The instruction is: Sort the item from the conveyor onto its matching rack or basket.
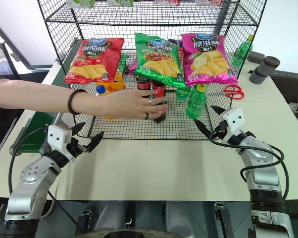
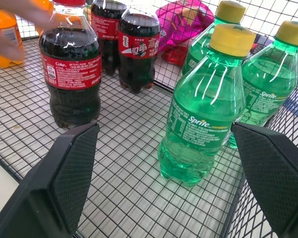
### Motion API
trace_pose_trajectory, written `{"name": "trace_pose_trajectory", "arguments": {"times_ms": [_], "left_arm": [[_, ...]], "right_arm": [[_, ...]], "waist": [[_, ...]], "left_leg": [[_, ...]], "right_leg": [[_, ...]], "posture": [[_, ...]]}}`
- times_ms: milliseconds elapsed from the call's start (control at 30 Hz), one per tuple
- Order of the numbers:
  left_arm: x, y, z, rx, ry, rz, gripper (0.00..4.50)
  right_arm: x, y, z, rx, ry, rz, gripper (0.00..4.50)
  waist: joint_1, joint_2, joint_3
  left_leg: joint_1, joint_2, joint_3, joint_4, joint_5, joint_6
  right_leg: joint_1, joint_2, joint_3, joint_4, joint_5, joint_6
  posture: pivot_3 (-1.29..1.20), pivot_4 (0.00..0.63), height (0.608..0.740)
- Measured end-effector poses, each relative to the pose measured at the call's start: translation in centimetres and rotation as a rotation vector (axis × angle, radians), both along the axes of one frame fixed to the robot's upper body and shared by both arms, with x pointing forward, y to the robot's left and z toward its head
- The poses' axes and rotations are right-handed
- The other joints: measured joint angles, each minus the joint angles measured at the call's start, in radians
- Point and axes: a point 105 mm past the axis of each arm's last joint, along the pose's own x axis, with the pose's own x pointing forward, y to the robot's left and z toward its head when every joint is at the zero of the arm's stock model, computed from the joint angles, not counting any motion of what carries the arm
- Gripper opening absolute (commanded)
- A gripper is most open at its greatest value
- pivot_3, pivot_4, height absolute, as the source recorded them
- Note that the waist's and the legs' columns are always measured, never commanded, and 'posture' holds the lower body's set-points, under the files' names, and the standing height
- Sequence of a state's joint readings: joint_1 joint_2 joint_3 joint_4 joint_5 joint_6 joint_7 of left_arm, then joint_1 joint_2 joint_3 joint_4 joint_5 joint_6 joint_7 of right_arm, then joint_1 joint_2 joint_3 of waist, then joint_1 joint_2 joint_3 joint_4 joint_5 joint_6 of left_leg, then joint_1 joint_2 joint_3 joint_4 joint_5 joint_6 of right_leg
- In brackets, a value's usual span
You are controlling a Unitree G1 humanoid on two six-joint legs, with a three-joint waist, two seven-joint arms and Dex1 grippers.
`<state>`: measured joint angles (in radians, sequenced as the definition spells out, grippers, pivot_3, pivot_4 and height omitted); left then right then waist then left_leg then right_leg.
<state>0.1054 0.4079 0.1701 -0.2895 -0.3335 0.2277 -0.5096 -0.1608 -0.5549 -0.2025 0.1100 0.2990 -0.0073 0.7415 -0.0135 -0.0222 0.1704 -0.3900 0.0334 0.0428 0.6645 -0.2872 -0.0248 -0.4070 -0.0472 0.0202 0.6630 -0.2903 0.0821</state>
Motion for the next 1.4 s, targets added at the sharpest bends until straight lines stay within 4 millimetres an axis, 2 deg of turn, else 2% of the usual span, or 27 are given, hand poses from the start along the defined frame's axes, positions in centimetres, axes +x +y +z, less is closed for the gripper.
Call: {"name": "trace_pose_trajectory", "arguments": {"times_ms": [200,667,1033,1400], "left_arm": [[-0.1,-0.1,-0.2,-0.005,0.002,0.003,4.5],[-0.8,0.3,-1.0,-0.002,0.013,0.035,4.5],[-0.7,0.6,-1.0,-0.012,0.005,0.071,4.5],[-0.7,1.5,-0.1,-0.048,-0.019,0.144,4.5]], "right_arm": [[-0.6,1.9,-1.4,0.024,0.037,0.06,4.44],[-1.8,9.2,-1.5,0.067,0.023,0.267,4.44],[-1.5,11.9,-1.9,0.06,-0.016,0.253,4.44],[-1.2,13.0,-1.8,0.047,-0.023,0.261,4.44]], "waist": [[-0.002,0.0,0.0],[-0.001,0.0,0.0],[-0.001,0.0,0.0],[-0.006,0.0,0.0]], "left_leg": [[0.0,0.0,0.0,0.0,0.0,0.0],[0.0,0.0,0.0,0.0,0.0,0.0],[0.0,0.0,0.0,0.0,0.0,0.0],[0.001,0.0,0.0,0.0,0.0,0.0]], "right_leg": [[0.0,0.0,0.0,0.0,0.0,0.0],[0.0,0.0,0.0,0.0,0.0,0.0],[0.0,-0.001,0.0,0.0,0.0,0.0],[0.0,0.0,0.0,0.001,0.0,0.0]], "posture": [[0.0,0.15,0.734],[0.0,0.15,0.734],[0.0,0.15,0.734],[0.0,0.15,0.734]]}}
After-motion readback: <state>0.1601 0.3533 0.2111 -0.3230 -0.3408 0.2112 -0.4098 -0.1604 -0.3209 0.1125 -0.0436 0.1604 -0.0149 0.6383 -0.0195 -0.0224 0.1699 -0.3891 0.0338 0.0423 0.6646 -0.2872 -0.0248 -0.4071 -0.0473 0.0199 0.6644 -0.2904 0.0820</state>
